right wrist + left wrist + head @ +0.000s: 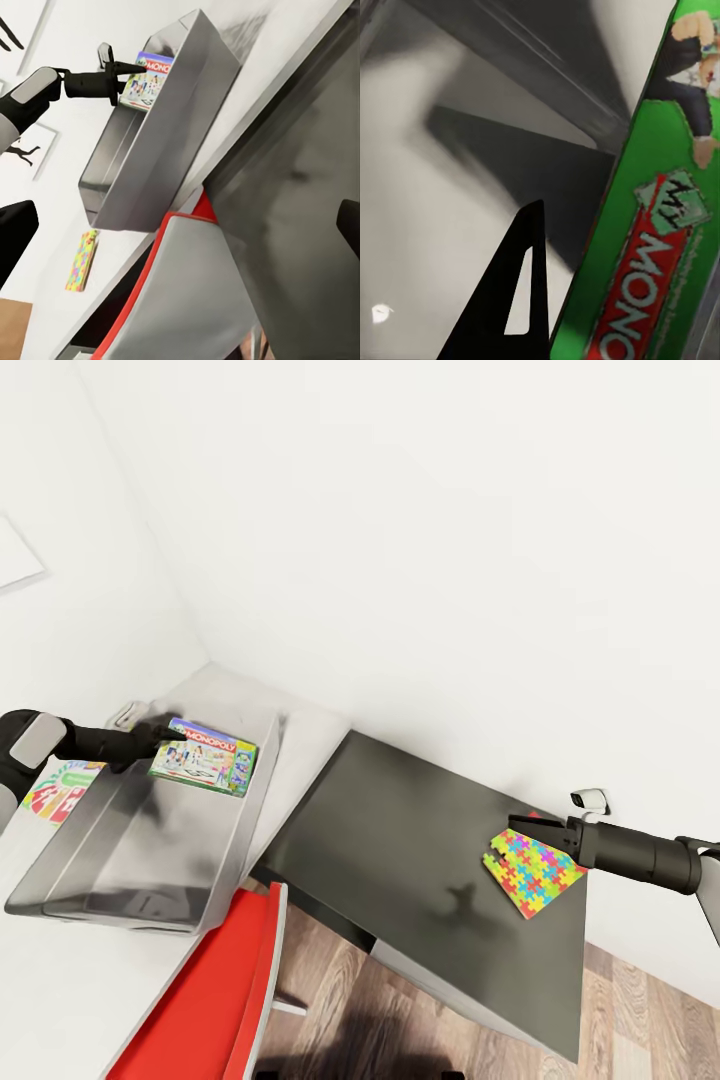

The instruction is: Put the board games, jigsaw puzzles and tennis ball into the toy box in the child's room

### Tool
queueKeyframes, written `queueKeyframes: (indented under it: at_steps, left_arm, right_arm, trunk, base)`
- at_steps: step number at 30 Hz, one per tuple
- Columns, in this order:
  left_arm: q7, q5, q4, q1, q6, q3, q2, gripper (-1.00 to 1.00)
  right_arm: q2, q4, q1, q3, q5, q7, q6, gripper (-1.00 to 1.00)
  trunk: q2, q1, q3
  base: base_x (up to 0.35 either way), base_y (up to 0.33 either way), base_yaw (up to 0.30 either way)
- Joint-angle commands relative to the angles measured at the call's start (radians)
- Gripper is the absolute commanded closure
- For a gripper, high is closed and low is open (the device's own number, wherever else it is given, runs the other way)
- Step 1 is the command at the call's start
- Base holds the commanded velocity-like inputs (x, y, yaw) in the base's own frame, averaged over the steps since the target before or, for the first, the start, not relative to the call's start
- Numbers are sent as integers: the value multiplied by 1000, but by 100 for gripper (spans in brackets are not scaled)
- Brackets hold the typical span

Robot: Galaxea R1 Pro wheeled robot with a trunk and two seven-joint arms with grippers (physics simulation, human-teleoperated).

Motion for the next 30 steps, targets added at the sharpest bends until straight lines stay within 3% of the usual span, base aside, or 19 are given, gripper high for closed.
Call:
queueKeyframes:
  at_steps: [1,2,3,30]
  left_arm:
    - [-8,-28,0,-1,-3,-8,1,100]
    - [-8,-28,0,-1,-3,-8,1,100]
    - [-8,-28,0,-1,-3,-8,1,-100]
    - [-10,-28,-1,0,-3,-7,2,-100]
  right_arm:
    - [0,0,-1,0,2,4,4,-100]
    - [0,0,-1,0,2,4,4,-100]
    - [-1,0,0,0,2,4,4,-100]
    - [-1,0,0,0,2,3,4,-100]
  trunk:
    - [-1,1,-2]
    - [-1,1,-2]
    - [-1,1,-2]
    - [-1,1,-3]
  base:
    - [0,0,0]
    - [0,0,0]
    - [0,0,0]
    - [0,0,0]
